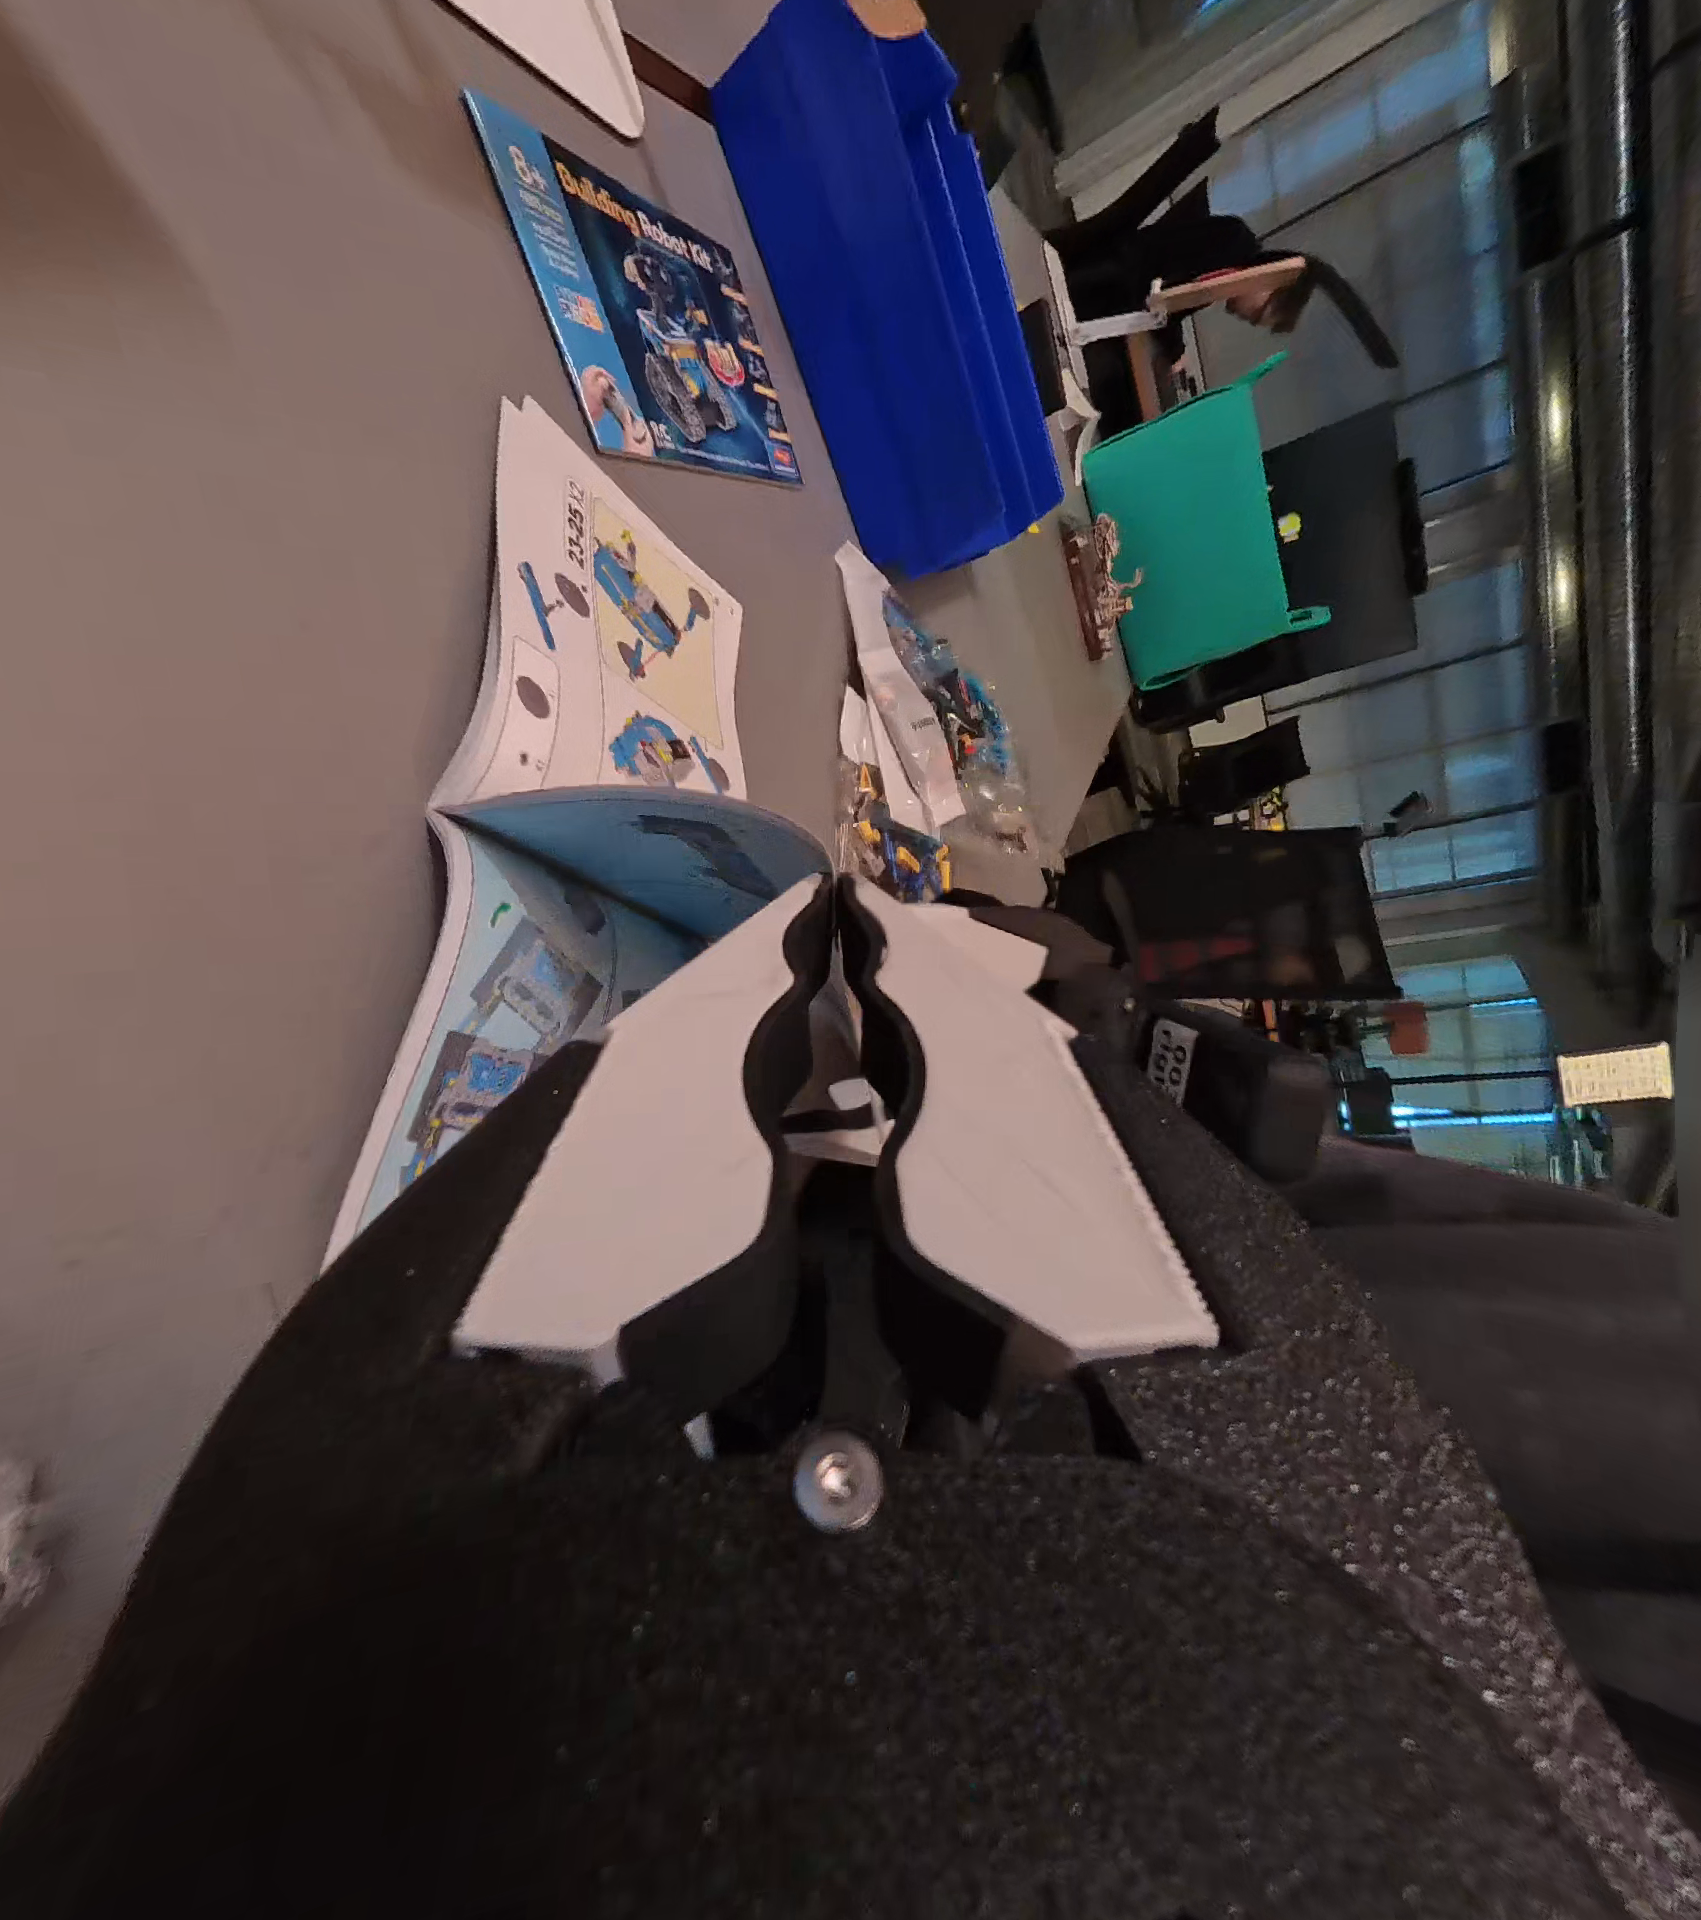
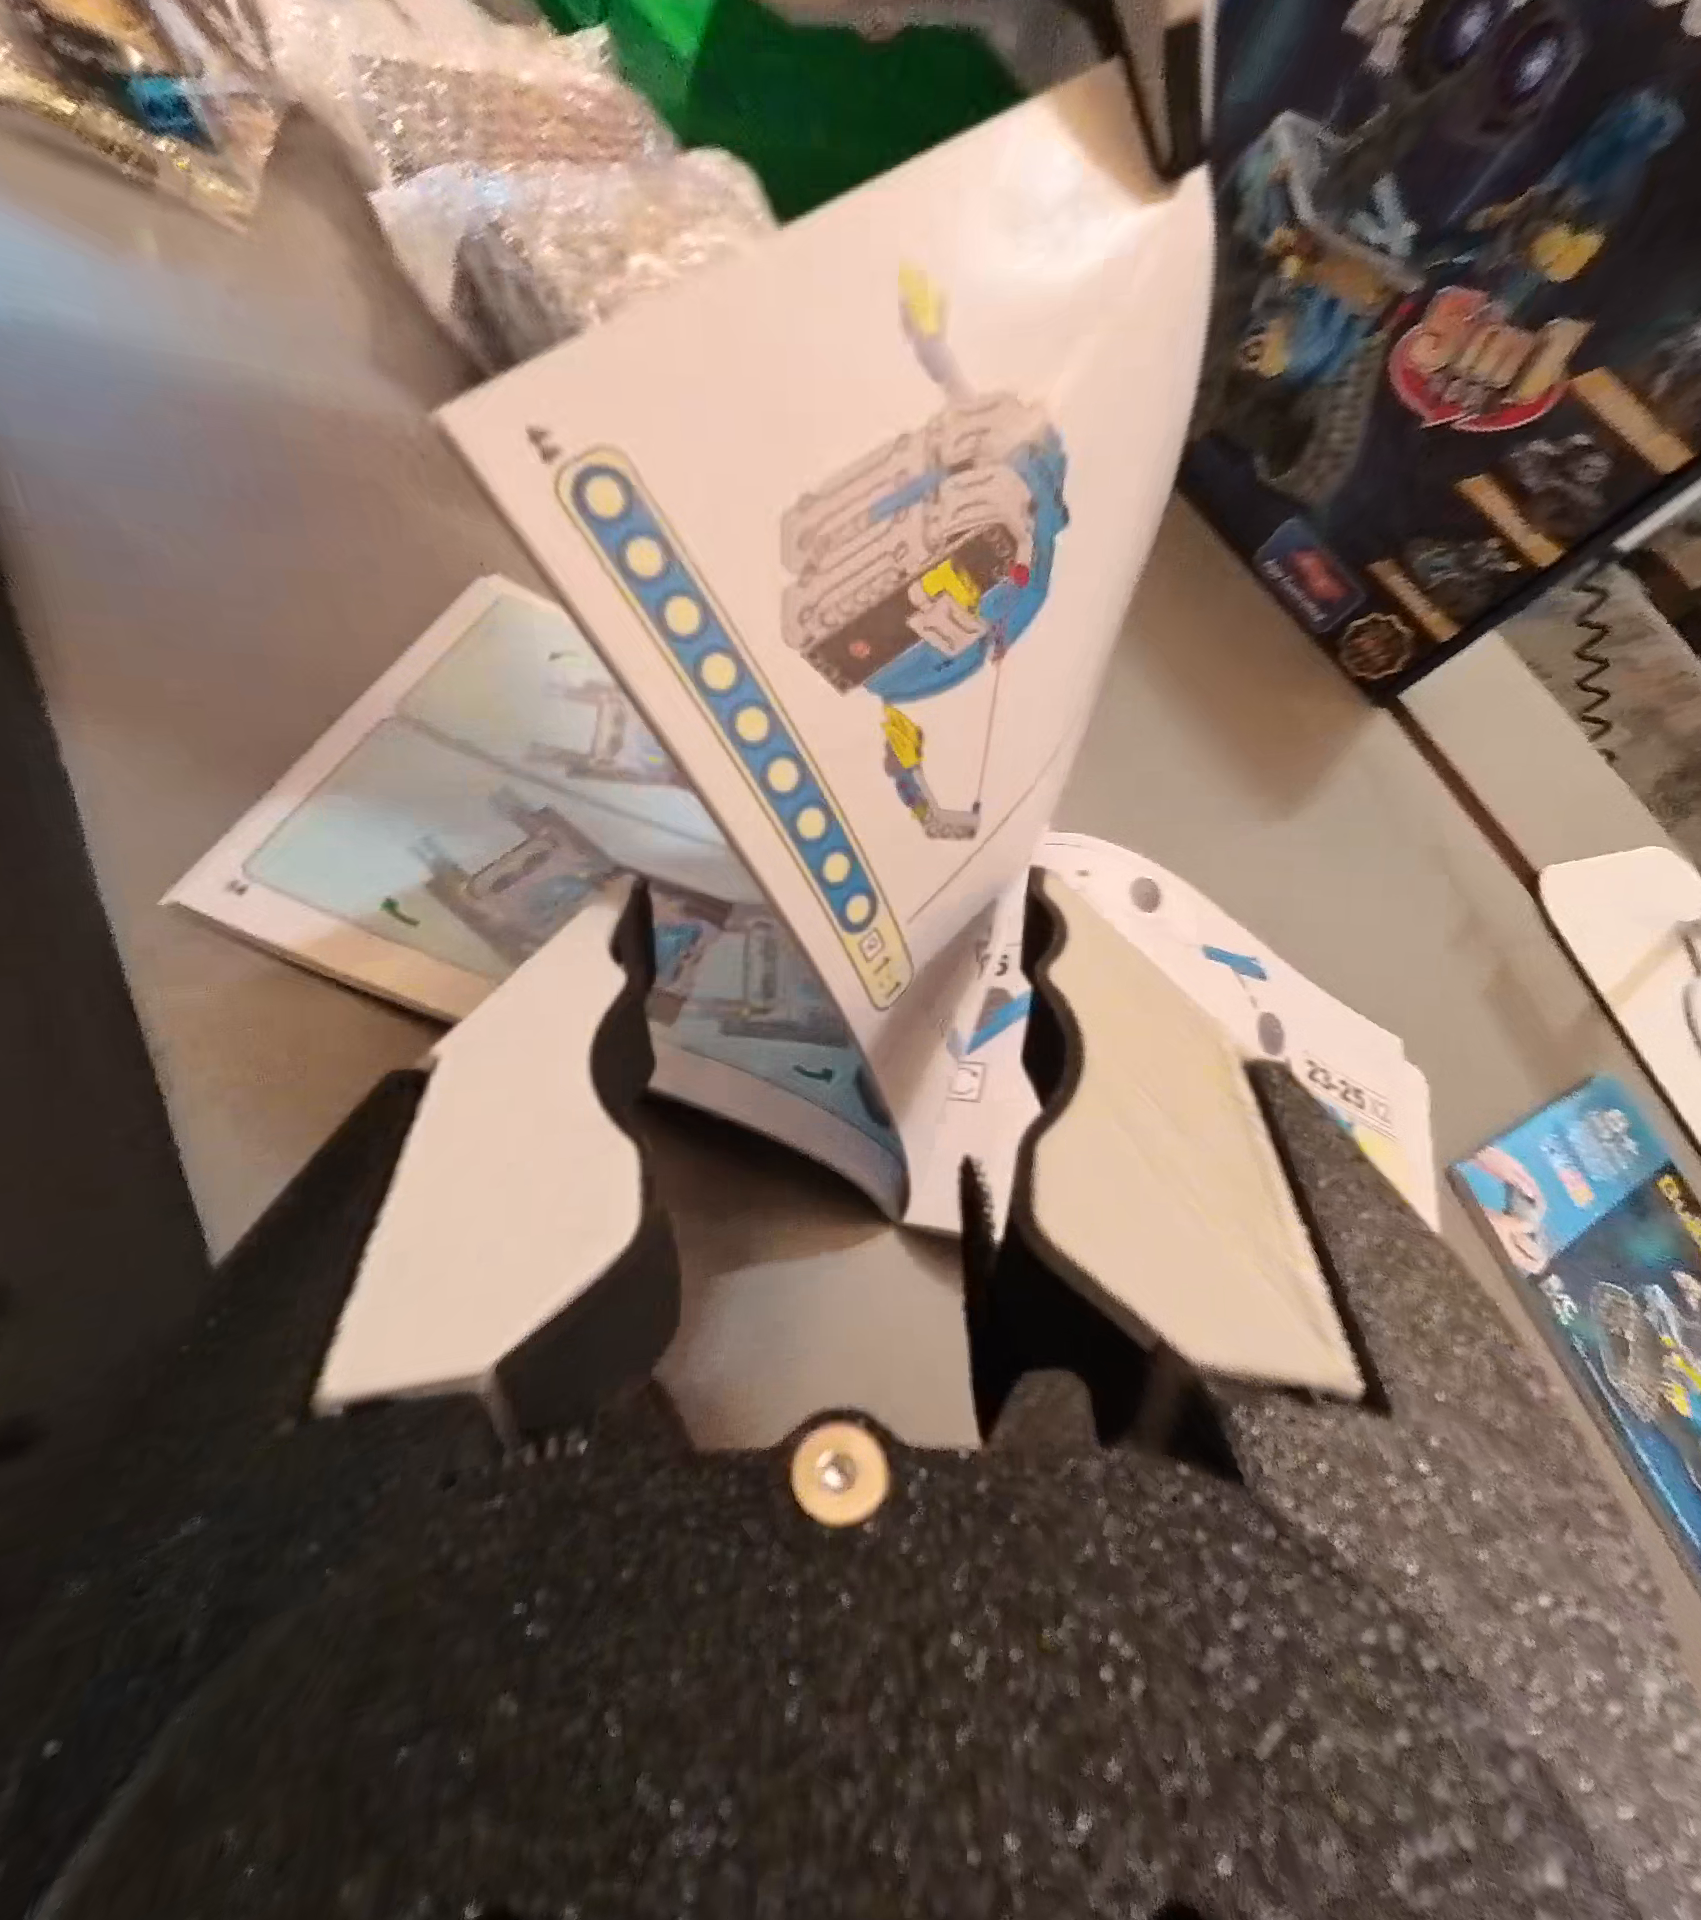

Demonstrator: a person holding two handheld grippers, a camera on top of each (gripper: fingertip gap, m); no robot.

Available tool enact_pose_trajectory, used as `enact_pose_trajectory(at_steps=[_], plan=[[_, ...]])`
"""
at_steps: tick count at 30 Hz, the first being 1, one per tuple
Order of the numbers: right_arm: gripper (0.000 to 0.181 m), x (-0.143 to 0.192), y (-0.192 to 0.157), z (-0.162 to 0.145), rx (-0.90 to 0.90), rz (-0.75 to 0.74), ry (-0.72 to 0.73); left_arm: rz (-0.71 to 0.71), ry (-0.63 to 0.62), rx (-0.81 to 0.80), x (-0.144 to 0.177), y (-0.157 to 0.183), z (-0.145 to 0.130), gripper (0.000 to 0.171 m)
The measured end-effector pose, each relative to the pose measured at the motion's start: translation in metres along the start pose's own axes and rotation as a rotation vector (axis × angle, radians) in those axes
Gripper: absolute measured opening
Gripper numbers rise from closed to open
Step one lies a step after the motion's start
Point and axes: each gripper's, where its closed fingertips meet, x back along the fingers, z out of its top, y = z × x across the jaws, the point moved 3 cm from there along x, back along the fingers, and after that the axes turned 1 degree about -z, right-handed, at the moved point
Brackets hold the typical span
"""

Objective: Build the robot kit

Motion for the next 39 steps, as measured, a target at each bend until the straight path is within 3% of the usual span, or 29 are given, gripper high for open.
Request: enact_pose_trajectory(at_steps=[3,8,14,20,22,23,24,25,28,34,39], plan=[[0.049,0.008,0.014,0.003,-0.07,-0.036,0.04,0.005,0.01,0.006,-0.004,-0.005,0.004,0.0],[0.031,0.013,0.025,0.0,-0.171,-0.016,0.073,-0.005,0.046,0.04,-0.007,-0.012,0.006,0.0],[0.033,0.015,0.033,-0.002,-0.278,0.034,0.103,-0.043,0.085,0.036,-0.02,-0.009,0.018,0.0],[0.088,0.014,0.038,-0.008,-0.504,0.303,0.11,-0.145,0.141,0.055,-0.051,0.002,0.043,0.0],[0.095,0.008,0.05,-0.015,-0.536,0.354,0.061,-0.196,0.144,0.079,-0.067,0.007,0.051,0.001],[0.083,0.004,0.057,-0.021,-0.536,0.353,0.032,-0.213,0.134,0.082,-0.076,0.009,0.054,0.003],[0.055,0.001,0.065,-0.025,-0.535,0.346,0.015,-0.217,0.122,0.076,-0.084,0.008,0.056,0.005],[0.038,0.0,0.072,-0.026,-0.546,0.345,0.019,-0.204,0.128,0.063,-0.089,0.004,0.059,0.01],[0.017,0.002,0.086,-0.022,-0.628,0.318,0.105,-0.204,0.139,0.021,-0.097,-0.002,0.059,0.022],[0.015,0.005,0.081,-0.022,-0.597,0.295,0.128,-0.242,0.181,0.04,-0.095,-0.009,0.049,0.02],[0.043,0.015,0.071,-0.008,-0.667,0.439,0.206,-0.24,0.197,-0.051,-0.092,0.001,0.046,0.011]])
